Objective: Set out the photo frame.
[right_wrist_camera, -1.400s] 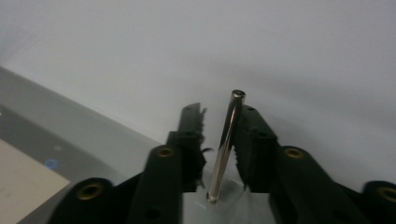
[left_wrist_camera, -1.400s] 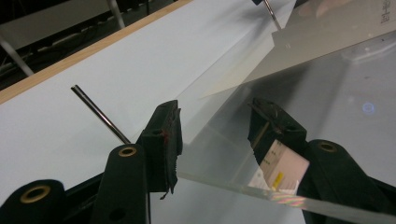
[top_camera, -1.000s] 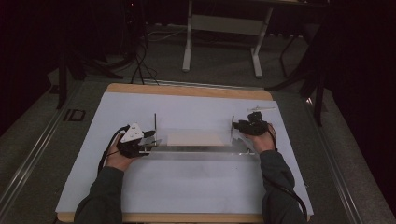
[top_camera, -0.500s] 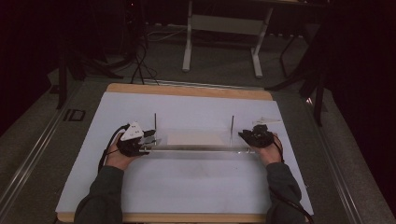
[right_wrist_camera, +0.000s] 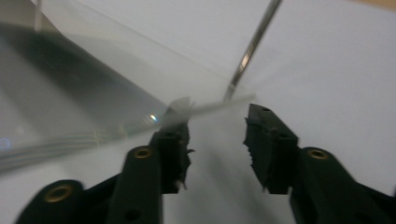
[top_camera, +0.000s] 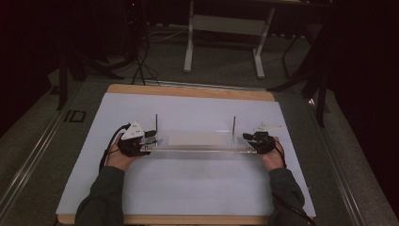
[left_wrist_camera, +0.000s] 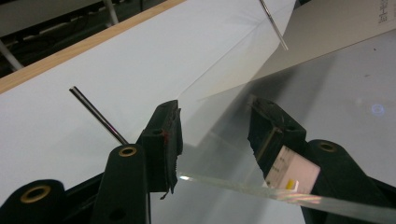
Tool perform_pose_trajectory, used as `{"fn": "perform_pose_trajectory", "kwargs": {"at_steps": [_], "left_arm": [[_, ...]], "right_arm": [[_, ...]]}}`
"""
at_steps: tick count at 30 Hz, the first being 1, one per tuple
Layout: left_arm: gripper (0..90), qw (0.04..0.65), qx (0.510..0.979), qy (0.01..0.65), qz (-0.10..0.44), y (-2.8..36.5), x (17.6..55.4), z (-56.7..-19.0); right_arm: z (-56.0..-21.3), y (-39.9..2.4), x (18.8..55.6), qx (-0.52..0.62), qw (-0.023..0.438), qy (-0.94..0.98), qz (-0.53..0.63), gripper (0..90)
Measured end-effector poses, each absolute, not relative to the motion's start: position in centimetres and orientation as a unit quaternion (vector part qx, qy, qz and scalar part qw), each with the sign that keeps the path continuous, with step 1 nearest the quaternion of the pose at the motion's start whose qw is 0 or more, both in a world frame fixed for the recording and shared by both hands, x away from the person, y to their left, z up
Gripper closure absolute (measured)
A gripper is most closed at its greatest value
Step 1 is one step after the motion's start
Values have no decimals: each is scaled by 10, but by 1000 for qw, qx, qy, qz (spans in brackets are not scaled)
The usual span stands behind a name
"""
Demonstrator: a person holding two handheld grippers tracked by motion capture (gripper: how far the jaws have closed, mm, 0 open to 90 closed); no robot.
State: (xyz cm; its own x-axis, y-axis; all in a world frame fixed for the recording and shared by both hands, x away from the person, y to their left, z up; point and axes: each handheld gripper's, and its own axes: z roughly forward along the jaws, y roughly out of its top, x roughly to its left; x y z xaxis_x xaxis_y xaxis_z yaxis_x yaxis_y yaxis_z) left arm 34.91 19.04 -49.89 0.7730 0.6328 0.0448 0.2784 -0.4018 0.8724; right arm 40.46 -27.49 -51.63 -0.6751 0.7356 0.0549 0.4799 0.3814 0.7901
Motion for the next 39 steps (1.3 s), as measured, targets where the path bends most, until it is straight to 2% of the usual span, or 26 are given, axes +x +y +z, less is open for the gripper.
{"fn": "perform_pose_trajectory", "kwargs": {"at_steps": [18, 24, 39], "left_arm": [[509, 483, 809, 288, 170, 194, 357, -496], [503, 490, 804, 293, 166, 195, 361, -495], [488, 508, 790, 303, 164, 197, 368, -493]], "right_arm": [[-508, -258, 402, 298, 171, 818, 461, 354], [-508, -257, 405, 292, 161, 812, 479, 380], [-510, -259, 413, 311, 129, 790, 513, 348]]}}
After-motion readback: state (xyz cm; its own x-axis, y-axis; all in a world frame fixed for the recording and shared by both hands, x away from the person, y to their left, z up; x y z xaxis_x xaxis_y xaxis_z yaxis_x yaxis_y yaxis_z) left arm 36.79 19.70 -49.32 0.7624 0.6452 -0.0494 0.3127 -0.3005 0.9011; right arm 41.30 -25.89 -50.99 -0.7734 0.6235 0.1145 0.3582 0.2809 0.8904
